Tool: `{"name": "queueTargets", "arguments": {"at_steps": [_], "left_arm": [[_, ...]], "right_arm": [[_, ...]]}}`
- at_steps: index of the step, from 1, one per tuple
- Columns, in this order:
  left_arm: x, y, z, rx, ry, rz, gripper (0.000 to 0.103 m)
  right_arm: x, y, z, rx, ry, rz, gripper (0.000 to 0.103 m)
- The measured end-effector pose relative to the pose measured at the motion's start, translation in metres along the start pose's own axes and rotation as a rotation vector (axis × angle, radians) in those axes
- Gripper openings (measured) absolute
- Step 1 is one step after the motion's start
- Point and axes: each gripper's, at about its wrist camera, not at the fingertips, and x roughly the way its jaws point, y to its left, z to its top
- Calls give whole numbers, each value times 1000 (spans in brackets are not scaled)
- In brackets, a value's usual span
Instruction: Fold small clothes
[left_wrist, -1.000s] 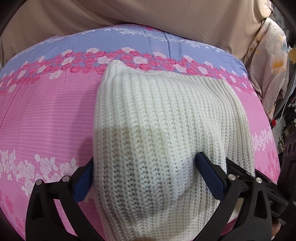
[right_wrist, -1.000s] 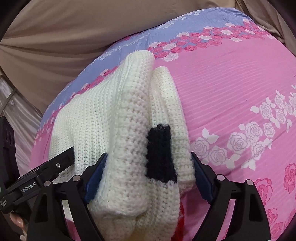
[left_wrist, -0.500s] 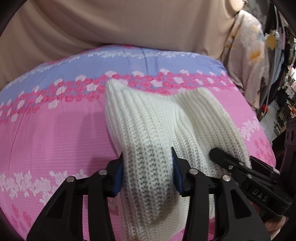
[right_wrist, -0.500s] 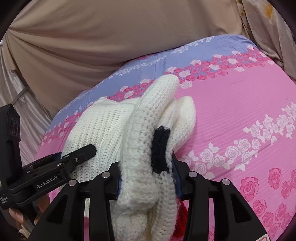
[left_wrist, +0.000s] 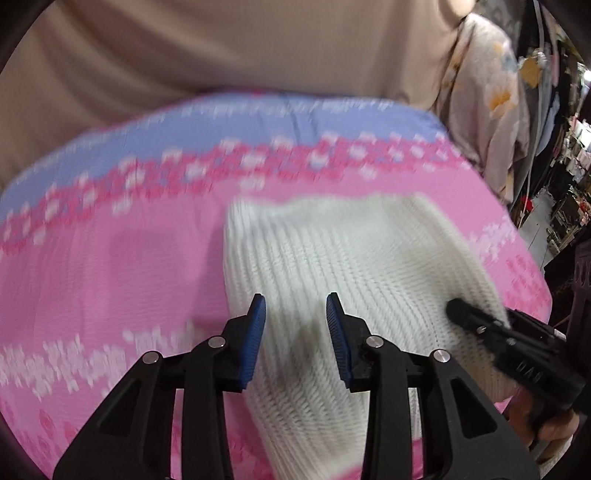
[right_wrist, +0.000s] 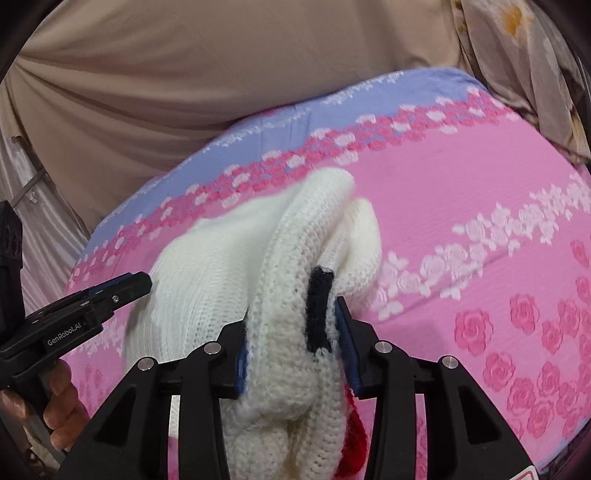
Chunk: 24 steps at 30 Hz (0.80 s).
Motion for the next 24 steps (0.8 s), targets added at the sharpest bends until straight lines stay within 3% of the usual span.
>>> {"name": "queueTargets", "arguments": {"at_steps": [2,4,6,8,12,14,16,19,24], "left_arm": [[10,17,-15,-51,41,-42,49],[9,29,-20,-105,38,-55,73],[11,37,-21,-143,49,-74,86],[20,42,-22,-177,78,-115,91],[45,38,-22,-208,160,-278,89],[47,30,-19,-188,161,-291,76],[37,25,-13,-153,132,-287,53],[8,26,6,-107,60,-325,45],[-61,41,45,-39,-150,-309,44]], "right_arm": [[4,-11,-13,44,14,-1,53],[6,-19,-14,87,16,17,61],[10,-22,-10,108,29,52,65],[21,-21,-6,107,54,66,71],[40,-17,-1,108,86,82,71],[37,-9,3,88,69,80,51],[25,5,10,28,27,60,42],[-2,33,26,-45,-59,86,39],[-51,93,65,-195,-263,167,39]]}}
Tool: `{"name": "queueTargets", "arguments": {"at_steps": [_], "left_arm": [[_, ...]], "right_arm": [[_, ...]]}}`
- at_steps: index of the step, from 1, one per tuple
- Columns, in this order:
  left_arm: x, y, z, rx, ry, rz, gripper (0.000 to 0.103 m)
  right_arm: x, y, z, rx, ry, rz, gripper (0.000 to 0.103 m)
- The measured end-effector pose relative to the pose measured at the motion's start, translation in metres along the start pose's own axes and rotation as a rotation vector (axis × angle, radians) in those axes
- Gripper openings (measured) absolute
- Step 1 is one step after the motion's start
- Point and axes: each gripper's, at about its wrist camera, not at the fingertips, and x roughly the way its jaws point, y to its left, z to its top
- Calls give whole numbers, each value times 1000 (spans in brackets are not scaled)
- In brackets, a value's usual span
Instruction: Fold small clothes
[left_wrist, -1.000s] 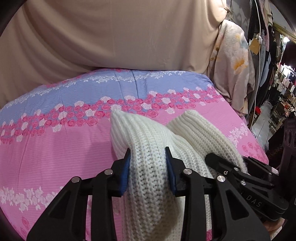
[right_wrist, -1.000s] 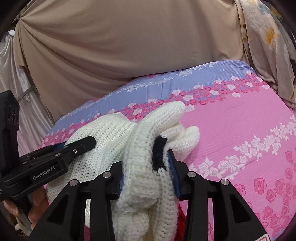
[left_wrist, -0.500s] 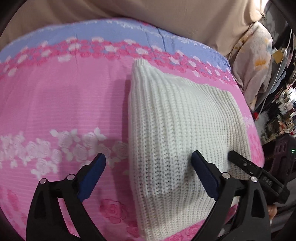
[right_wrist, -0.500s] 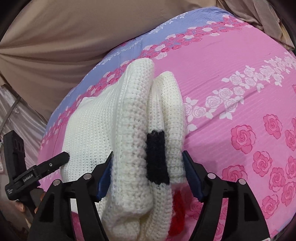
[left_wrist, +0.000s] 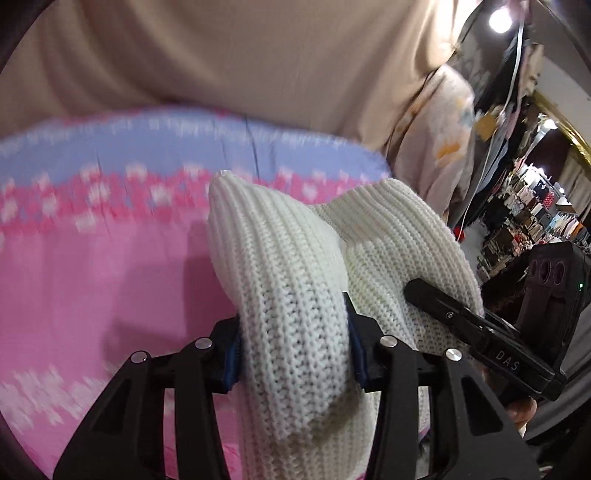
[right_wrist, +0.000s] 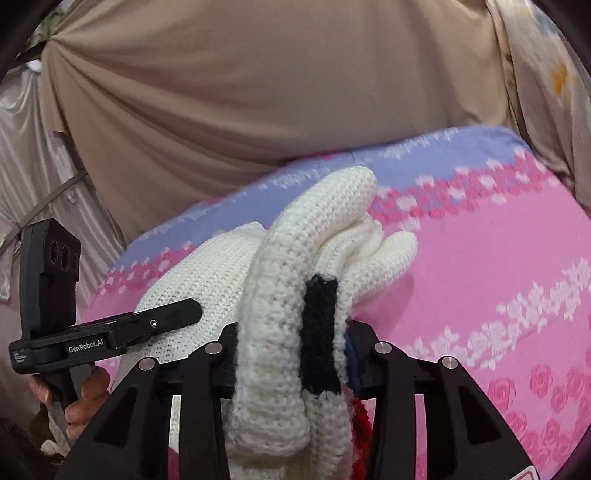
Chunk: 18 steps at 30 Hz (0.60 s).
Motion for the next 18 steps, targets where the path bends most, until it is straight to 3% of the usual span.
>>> {"name": "queueTargets", "arguments": {"at_steps": [4,7,8,10,12,13,15,18], "left_arm": [[-54,8,43,71,-187,55,45],[-55,36,71,56,-227,119,49],[-45,49,77,37,-218,141,50],[-10,87,84,-10,-171,206,62],[29,128,74,-63,-96,322,65],[45,146,66,-80,-46,374,65],[58,170,51,-123,23,394,64],[48,185,40,-167,21,359,67]], "right_arm": [[5,32,49,-69,-149,97,39],[49,37,75,-69,-146,123,44],[78,33,79,-53,-118,113,48],[136,18,73,-31,-22,53,53],[196,-3,54,-7,125,-99,52],[212,-12,44,5,173,-161,47],[215,-24,32,60,193,-91,46],[205,-21,39,64,162,-66,54]]}}
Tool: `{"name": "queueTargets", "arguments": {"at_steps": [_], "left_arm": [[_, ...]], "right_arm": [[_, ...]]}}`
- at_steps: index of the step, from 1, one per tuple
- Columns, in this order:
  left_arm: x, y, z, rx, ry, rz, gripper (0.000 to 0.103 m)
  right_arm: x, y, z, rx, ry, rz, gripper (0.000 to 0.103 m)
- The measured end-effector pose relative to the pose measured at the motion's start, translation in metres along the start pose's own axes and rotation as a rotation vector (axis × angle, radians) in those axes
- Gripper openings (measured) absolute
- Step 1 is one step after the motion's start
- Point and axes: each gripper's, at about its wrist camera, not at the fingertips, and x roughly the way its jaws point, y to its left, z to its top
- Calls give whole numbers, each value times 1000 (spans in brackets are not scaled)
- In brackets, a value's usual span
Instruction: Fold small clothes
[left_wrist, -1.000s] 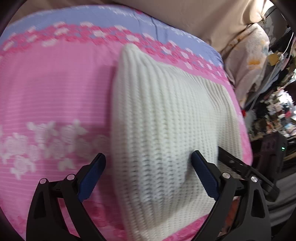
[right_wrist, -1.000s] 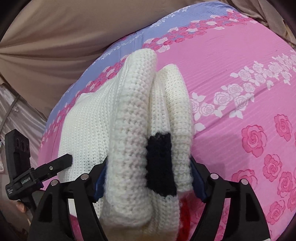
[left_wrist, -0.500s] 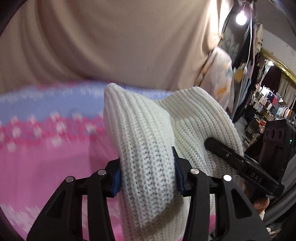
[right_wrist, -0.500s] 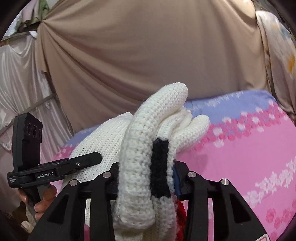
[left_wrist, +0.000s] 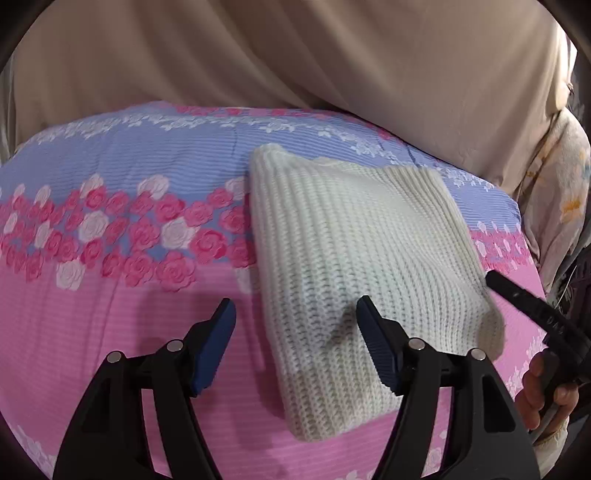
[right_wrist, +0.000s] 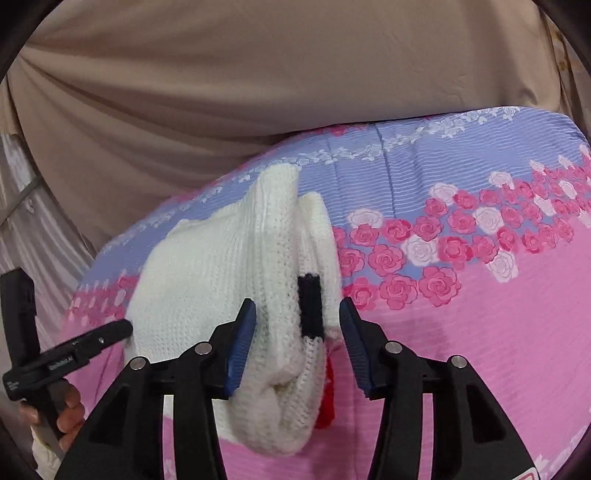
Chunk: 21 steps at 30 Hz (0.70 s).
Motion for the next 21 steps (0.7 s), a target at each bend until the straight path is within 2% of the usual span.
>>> {"name": "queueTargets", "arguments": {"at_steps": [2,4,8,10,11,13,14,15,16,17,18,19,21], "left_arm": [[-4,-2,1,8,-22,12,71],[-2,-6,4,9,-32,0,81],[22,-9,9,8,-11,8,89],[37,-1,14,-34,33,-57,93],[44,4,15,-60,58,-99,93],[59,11,20,-106,99,-169,93],[63,13,21,-117,103,-189,90],[66,12,22,-119,103,-224,75],[66,9,25,-107,100,-241,67],[60,3,28,-87,80,-230,61],[54,-3,32,-57,56,-226,52],[44,-9,37,-24,21,-222,48],[20,-19,47,31,-66,-236,46]], "right_arm": [[4,12,10,-39,6,18,58],[19,20,16,-71,29,17,62],[60,19,22,-117,81,-83,64],[73,8,23,-87,97,-67,70],[80,0,24,-56,115,-36,75],[96,-12,23,23,181,47,76],[99,-16,22,59,194,85,71],[101,-18,22,86,203,141,61],[98,-16,23,81,190,149,48],[91,-9,27,42,163,126,40],[82,0,29,6,133,110,38],[69,11,33,-32,80,112,35],[46,26,39,-67,-3,139,35]]}}
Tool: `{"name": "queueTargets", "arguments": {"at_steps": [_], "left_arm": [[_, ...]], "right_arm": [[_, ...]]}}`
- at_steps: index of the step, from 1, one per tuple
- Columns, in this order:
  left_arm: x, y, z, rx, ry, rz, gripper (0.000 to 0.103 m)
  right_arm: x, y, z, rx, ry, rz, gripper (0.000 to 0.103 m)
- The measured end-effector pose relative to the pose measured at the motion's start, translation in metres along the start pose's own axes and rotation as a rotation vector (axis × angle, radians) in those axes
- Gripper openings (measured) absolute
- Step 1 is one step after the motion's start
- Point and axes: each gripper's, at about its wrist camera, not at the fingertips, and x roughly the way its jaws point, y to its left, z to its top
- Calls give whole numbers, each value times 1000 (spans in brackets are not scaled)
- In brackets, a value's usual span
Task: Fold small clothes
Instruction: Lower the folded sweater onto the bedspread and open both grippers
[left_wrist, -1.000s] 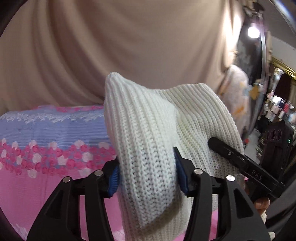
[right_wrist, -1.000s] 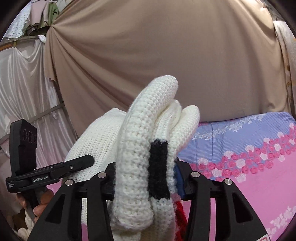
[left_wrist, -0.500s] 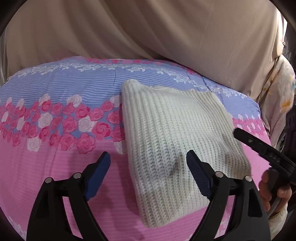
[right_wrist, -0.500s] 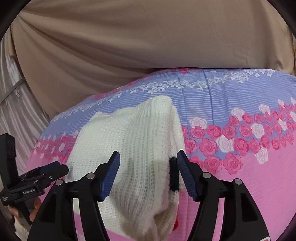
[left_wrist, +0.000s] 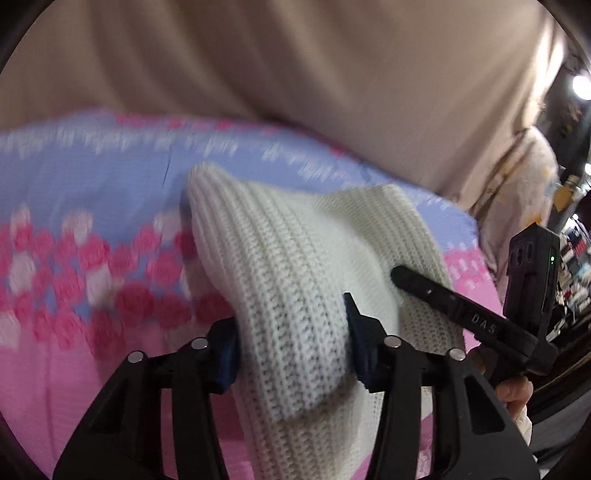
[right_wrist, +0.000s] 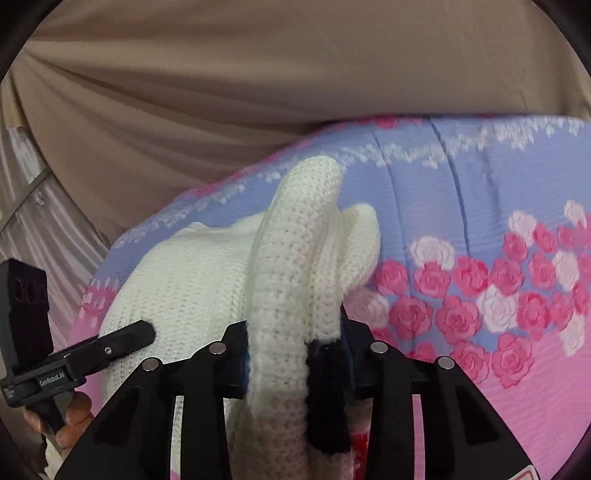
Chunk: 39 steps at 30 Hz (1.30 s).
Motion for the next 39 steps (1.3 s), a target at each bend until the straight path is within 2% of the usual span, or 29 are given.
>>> {"name": "queueTargets", "arguments": {"at_steps": [2,3,5,7,8,9,10,12,15,16,18,19,20,21,23,24,26,28,29,30,33,35,36,38,39], "left_arm": [[-15,-10,9,44,-65,12,46],[-16,-10,11,53,-72,20,48],[-1,-4,10,62,-39,76,51],[27,9,0,45,43,162,49],[34,16,-6,34,40,203,50],[30,18,-10,30,22,203,52],[22,17,-12,29,15,205,52],[0,9,-16,45,-19,249,50],[-23,-8,-22,106,-75,302,56],[-25,-12,-25,112,-76,311,57],[-17,-19,-33,138,-44,354,57],[-10,-20,-37,148,-27,389,56],[-7,-20,-41,150,-17,413,56],[-2,-19,-46,149,-1,434,56],[3,-13,-55,119,23,441,56],[2,-13,-58,108,18,449,56],[-1,-16,-64,109,-1,477,56],[-1,-20,-68,116,-9,505,56],[0,-22,-70,115,-11,516,56],[1,-23,-72,110,-9,516,56],[-3,-30,-79,106,-27,552,57],[-8,-34,-85,95,-37,548,61],[-9,-36,-88,86,-42,546,67],[-13,-40,-95,77,-60,548,70],[-14,-43,-98,79,-65,556,75]], "right_arm": [[-12,6,5,-21,-60,-17,36],[-8,1,5,-20,-56,-38,37],[17,-21,1,7,20,-103,41],[36,-49,-7,86,80,-151,41],[31,-54,-9,126,69,-101,41],[20,-51,-9,146,54,-85,40],[8,-44,-9,132,27,-97,36],[-20,-20,-11,51,-35,-126,36],[-33,13,-26,-63,-22,-90,32],[-30,21,-34,-108,-4,-116,31],[-10,24,-53,-203,45,-244,23],[-5,17,-58,-225,54,-306,15],[-4,10,-62,-222,35,-349,15],[-9,6,-60,-187,27,-348,15],[-28,8,-55,-125,14,-305,15],[-38,14,-57,-137,-7,-303,15],[-41,23,-64,-183,-13,-323,15],[-20,15,-74,-194,44,-368,16],[-13,10,-77,-186,42,-395,25],[-16,10,-78,-159,44,-380,28],[-36,17,-78,-113,13,-347,28],[-52,28,-88,-112,-24,-354,28],[-58,31,-95,-110,-36,-357,29],[-63,33,-110,-104,-46,-378,38],[-65,33,-120,-97,-52,-396,40]]}}
